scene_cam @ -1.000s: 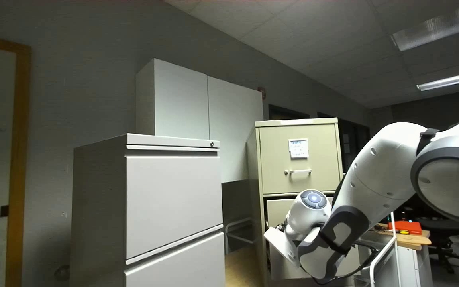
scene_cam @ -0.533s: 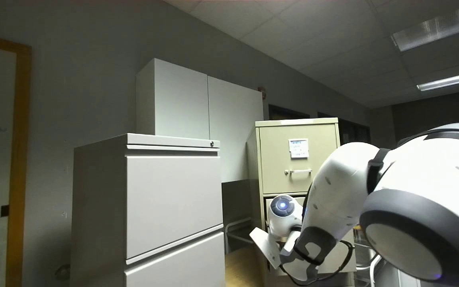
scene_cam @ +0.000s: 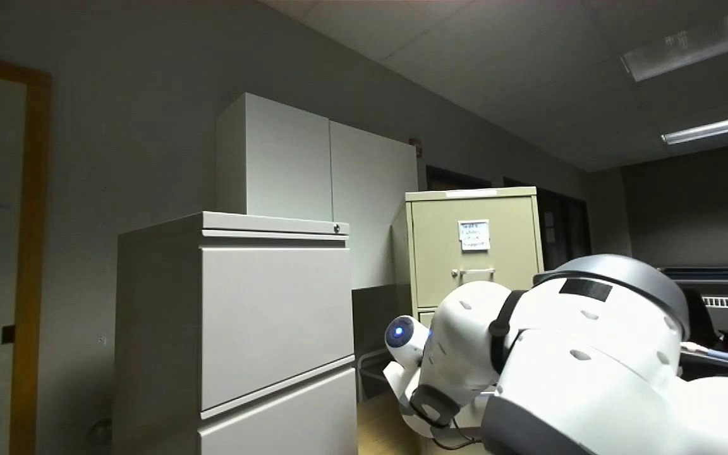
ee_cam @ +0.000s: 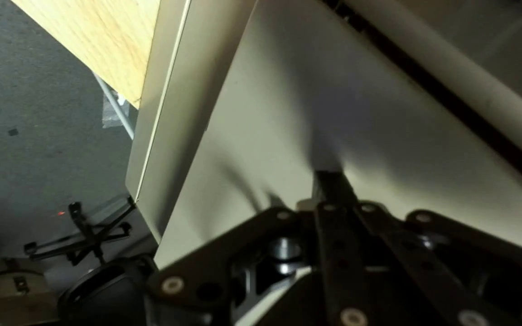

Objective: Close the bottom drawer of the file cabinet to the right

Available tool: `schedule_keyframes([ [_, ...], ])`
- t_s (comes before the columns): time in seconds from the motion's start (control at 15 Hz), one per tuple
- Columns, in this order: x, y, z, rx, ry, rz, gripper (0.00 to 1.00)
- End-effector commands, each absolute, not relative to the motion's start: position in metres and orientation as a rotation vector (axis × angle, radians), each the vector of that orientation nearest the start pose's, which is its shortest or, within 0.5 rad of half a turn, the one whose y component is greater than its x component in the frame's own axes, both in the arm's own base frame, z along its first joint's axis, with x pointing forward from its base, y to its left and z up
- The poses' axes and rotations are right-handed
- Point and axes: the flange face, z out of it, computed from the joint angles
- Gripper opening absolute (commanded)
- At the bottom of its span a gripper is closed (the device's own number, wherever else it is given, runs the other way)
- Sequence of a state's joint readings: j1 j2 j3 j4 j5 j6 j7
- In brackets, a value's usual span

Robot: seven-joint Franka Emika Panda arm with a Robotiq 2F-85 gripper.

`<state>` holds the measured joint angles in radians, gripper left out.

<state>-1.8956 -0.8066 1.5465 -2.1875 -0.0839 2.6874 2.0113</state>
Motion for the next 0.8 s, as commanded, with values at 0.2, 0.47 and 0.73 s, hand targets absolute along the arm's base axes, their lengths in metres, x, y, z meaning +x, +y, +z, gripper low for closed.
schedule_keyframes([
  [0.2, 0.604, -0.148, 0.426, -1.348, 2.843, -1.646, 0.0],
  [0.47, 0.604, -0.134, 0.436, -1.317, 2.84, -1.696, 0.0],
  [0.73, 0.583, -0.119, 0.449, -1.174, 2.728, -1.758, 0.0],
])
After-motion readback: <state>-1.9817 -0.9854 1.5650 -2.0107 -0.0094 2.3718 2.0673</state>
